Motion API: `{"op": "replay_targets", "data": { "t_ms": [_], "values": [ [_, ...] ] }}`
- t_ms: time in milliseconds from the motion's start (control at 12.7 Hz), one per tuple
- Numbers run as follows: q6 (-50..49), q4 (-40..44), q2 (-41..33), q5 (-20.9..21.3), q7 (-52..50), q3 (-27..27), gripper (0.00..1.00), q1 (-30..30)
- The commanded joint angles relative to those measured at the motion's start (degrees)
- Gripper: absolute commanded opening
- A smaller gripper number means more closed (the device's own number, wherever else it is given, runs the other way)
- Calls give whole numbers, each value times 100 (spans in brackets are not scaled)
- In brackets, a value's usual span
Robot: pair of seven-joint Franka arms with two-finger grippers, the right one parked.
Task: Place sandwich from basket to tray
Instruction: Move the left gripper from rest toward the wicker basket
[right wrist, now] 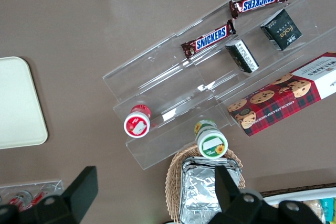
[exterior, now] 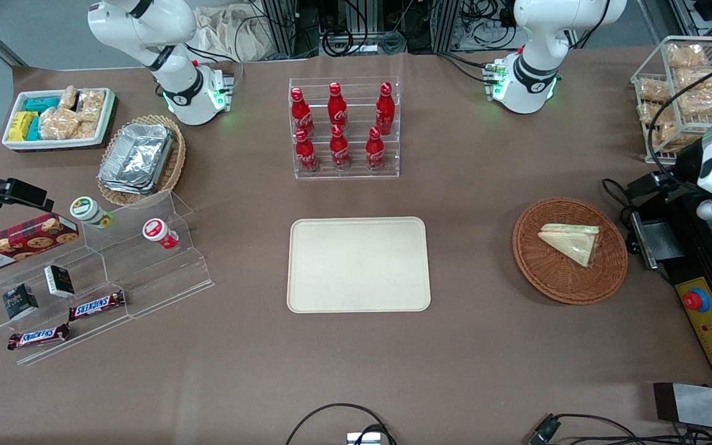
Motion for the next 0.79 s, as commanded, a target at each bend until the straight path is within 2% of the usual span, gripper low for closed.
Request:
{"op": "replay_targets", "data": {
  "t_ms": [0, 157, 393, 708],
  "values": [
    [668, -753, -303, -64, -103, 233, 100, 10],
    [1212, -1157, -285, -90, -138, 313, 100, 10],
    [1820, -1440, -110, -151, -760, 313, 100, 10],
    [2435, -1563, 215, -801, -1077, 313, 100, 10]
  ]
}}
